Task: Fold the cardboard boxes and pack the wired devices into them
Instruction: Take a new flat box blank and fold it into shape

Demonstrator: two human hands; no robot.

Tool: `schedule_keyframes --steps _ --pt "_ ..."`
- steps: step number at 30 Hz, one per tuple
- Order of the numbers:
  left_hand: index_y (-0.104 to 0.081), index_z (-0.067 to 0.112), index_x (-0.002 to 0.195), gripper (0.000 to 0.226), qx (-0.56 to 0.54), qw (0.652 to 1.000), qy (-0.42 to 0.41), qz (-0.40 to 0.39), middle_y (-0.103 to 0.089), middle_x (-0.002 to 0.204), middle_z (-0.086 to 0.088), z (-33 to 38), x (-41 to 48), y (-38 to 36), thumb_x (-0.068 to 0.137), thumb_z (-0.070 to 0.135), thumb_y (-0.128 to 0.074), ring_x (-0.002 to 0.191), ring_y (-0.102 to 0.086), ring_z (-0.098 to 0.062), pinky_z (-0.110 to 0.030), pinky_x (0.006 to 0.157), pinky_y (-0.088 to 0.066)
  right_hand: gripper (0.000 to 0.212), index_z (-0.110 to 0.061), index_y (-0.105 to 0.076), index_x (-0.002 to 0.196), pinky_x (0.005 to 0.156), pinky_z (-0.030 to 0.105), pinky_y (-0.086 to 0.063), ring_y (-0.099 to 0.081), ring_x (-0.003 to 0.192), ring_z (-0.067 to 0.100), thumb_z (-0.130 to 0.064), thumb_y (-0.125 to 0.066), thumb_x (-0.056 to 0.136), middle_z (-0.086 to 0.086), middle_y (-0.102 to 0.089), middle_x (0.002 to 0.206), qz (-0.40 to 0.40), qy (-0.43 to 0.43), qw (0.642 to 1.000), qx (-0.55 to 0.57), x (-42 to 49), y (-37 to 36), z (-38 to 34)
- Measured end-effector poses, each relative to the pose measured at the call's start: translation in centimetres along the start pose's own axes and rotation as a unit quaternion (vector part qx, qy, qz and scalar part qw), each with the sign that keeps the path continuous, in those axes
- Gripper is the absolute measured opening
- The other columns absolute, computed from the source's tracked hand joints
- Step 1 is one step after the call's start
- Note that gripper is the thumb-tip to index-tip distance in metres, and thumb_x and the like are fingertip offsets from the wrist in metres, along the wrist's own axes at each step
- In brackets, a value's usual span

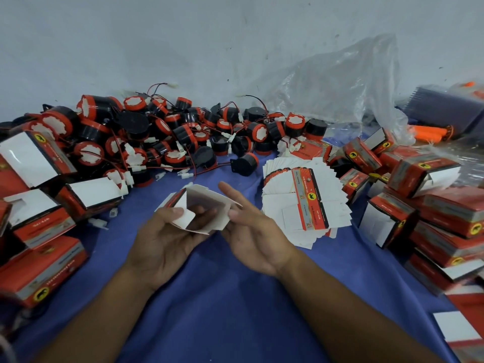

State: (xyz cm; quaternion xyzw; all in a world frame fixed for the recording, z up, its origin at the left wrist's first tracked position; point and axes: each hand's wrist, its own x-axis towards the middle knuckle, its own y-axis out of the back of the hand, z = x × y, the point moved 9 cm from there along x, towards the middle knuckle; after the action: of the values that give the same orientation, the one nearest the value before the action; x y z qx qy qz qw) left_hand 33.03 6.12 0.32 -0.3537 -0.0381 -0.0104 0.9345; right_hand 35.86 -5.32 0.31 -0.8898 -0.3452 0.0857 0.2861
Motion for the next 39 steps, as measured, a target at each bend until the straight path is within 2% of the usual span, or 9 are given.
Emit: schedule_keyframes --steps 7,13,18,21,29,32,34,37,39 --pt "-0.069 0.006 0.112 0.032 -0.01 0.985 0.084 -0.149 -0.067 0.117 -0.023 -2.2 -1.1 -3.1 0.082 0.018 -0.068 0.116 -0.061 -0.035 -0.053 0.104 -0.046 0.046 -0.018 -0.058 0.135 0.098 0.045 -0.05 -0.063 0.109 0.029 -0.004 -0.066 0.093 0.017 -0.067 0.123 0.063 0.04 0.986 -0.147 -0.3 0.4 0.0" --pt "-0.04 0.037 0.141 0.069 0.065 0.987 -0.013 0.147 -0.074 0.101 -0.01 -1.1 0.4 1.7 0.084 0.006 -0.064 0.091 -0.072 -0.029 -0.054 0.076 -0.058 0.028 -0.023 -0.059 0.123 0.095 0.031 -0.049 -0.061 0.114 0.016 -0.02 -0.067 0.097 0.009 -0.058 0.13 0.151 0.149 0.914 -0.347 -1.4 0.9 -2.8" --pt "-0.061 0.007 0.127 0.044 0.094 0.988 0.003 0.123 -0.069 0.098 -0.012 -1.1 0.4 1.0 0.084 0.017 -0.061 0.098 -0.065 -0.035 -0.053 0.088 -0.054 0.024 -0.038 -0.057 0.12 0.117 0.033 -0.035 -0.028 0.149 0.018 -0.027 -0.057 0.099 -0.002 -0.039 0.146 0.087 0.131 0.905 -0.394 0.1 -0.3 -2.7" --pt "-0.066 0.006 0.119 0.032 0.1 0.986 0.011 0.136 -0.07 0.107 -0.015 -1.2 0.3 1.3 0.092 0.019 -0.055 0.099 -0.068 -0.035 -0.045 0.078 -0.06 0.028 -0.044 -0.065 0.109 0.114 0.028 -0.037 -0.031 0.147 0.009 -0.047 -0.072 0.083 -0.006 -0.048 0.145 0.113 0.139 0.919 -0.35 0.1 0.6 -2.6" --pt "-0.06 0.009 0.129 0.057 0.197 0.978 -0.035 0.054 -0.06 0.132 -0.021 -0.8 0.1 -0.5 0.094 0.053 -0.051 0.122 -0.058 -0.036 -0.05 0.104 -0.048 0.028 -0.052 -0.058 0.115 0.105 0.023 -0.044 -0.037 0.142 0.002 -0.052 -0.065 0.088 -0.01 -0.051 0.138 0.151 0.247 0.852 -0.436 -1.2 0.5 -3.8" --pt "-0.053 0.026 0.126 0.048 0.395 0.908 -0.115 0.079 -0.046 0.145 0.001 1.4 -0.2 -0.7 0.086 0.052 -0.052 0.133 -0.047 -0.016 -0.032 0.109 -0.041 0.038 -0.045 -0.059 0.115 0.091 0.029 -0.055 -0.061 0.116 0.006 -0.056 -0.07 0.081 -0.018 -0.061 0.122 0.166 0.209 0.887 -0.377 -1.3 1.2 -3.5" --pt "-0.052 0.023 0.116 0.038 0.433 0.889 -0.146 0.026 -0.055 0.132 0.015 2.5 -0.5 -1.9 0.087 0.046 -0.058 0.12 -0.053 -0.006 -0.013 0.089 -0.046 0.045 -0.037 -0.061 0.112 0.087 0.04 -0.058 -0.069 0.101 0.017 -0.053 -0.077 0.074 -0.014 -0.069 0.111 0.166 0.16 0.931 -0.283 -0.9 1.8 -3.7" --pt "-0.049 0.029 0.103 0.037 0.419 0.894 -0.152 -0.052 -0.063 0.104 0.013 3.3 -0.7 -3.9 0.078 0.045 -0.07 0.093 -0.062 -0.007 -0.017 0.072 -0.052 0.024 -0.032 -0.071 0.094 0.089 0.044 -0.055 -0.068 0.104 0.026 -0.039 -0.079 0.073 0.001 -0.069 0.122 0.097 0.11 0.966 -0.211 -0.5 1.3 -5.1" --pt "-0.045 0.043 0.124 0.061 0.509 0.841 -0.15 -0.103 -0.056 0.117 0.019 3.2 -0.9 -5.6 0.072 0.054 -0.076 0.097 -0.061 -0.012 -0.021 0.075 -0.054 0.023 -0.022 -0.071 0.098 0.08 0.036 -0.055 -0.067 0.094 0.022 -0.03 -0.076 0.077 0.003 -0.068 0.119 0.024 0.074 0.98 -0.184 -0.6 0.2 -5.6"
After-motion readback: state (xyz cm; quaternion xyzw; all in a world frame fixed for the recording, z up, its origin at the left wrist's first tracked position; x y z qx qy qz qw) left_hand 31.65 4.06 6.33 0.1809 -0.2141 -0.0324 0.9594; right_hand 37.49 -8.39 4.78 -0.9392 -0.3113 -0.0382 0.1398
